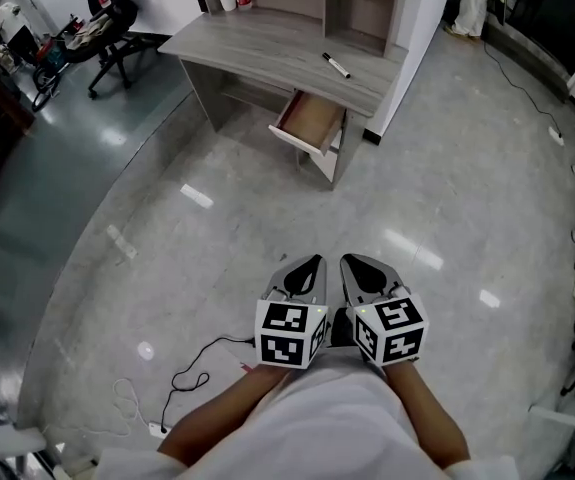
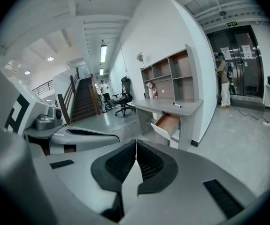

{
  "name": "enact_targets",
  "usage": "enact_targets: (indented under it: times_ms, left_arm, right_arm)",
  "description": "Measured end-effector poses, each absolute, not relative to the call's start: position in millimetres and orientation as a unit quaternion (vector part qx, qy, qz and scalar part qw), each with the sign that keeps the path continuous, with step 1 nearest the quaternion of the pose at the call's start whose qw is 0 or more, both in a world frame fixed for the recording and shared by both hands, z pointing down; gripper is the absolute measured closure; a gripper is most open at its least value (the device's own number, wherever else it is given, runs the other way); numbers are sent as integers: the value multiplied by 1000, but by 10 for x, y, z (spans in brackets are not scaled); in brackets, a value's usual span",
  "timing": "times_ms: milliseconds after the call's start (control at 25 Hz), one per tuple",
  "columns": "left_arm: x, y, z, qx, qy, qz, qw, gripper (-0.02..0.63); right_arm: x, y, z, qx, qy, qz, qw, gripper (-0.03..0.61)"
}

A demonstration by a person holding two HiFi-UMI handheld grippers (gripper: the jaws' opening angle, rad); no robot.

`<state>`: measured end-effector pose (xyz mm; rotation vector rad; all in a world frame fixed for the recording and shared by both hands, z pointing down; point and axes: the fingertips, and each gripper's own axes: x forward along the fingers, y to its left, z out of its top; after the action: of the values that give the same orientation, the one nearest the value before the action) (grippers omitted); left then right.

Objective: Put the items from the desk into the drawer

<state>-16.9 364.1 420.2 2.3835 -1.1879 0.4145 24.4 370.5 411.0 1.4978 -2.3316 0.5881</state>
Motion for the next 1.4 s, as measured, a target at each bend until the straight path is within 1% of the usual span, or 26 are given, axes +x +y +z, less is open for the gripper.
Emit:
enact_targets:
  times_ms: [400,920,1400]
  left_arm:
    - [-24,3076,4290,849,-450,155,228,612]
    - [227,1846,4397,809,-503,173,252,612]
    - [815,1123,4356,804,-511,184,244,612]
  right_arm:
    - [418,3156,4233,502,-824,217,148,575]
    - [1002,2012,4338,461,-840,243,150,577]
    - [1389,1231,4272,406,-874,224,149,575]
